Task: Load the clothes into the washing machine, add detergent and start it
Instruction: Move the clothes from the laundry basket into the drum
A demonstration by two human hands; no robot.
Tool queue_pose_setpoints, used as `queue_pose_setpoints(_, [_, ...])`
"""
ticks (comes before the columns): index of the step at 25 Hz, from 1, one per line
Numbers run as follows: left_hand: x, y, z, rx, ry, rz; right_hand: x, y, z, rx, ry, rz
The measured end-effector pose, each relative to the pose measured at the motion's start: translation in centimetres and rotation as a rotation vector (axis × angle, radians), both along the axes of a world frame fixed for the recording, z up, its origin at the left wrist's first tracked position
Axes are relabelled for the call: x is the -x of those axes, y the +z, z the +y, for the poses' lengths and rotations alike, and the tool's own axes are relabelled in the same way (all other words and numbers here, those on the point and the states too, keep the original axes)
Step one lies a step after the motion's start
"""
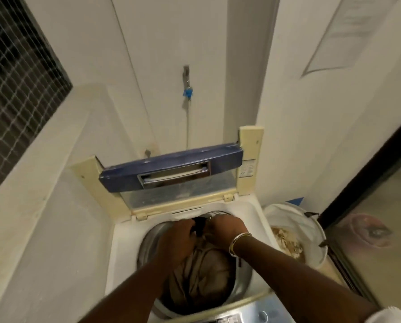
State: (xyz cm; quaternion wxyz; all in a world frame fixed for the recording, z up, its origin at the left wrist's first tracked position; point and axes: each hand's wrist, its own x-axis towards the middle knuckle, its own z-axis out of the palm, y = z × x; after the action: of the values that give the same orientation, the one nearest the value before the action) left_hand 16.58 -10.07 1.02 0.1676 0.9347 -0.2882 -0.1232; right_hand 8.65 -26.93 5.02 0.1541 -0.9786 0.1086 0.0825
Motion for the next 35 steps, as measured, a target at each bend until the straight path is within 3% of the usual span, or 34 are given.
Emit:
queue_pose_setpoints(9, [5.9,9.2,-11.4,0.146,-0.163,-0.219,8.6,7.4,-11.6,0.196,-0.069,-0.241])
queue_pose_setpoints(16, [14.6,9.9,-24.7,0.234,-0.210,-0.275,18.4,7.5,-23.2,0.254,-0.104,-0.265])
queue_pose_setpoints(24, [20.6,10.2,-32.4,0.214,-0.196,-0.246,23.9,7.3,-32.6,0.250,-0.100,-0.235])
queue_pose_setpoints(29, [19.2,8.1,-35.6,0.195,-0.171,-0.208,22.1,4.7,-35.1,0.177,-0.098,-0.193])
queue_pose_setpoints(35, [16.4,0.4,-40.1,0.159,-0.151,-0.042,18.2,-1.6,-39.1,0.100,-0.025,-0.030])
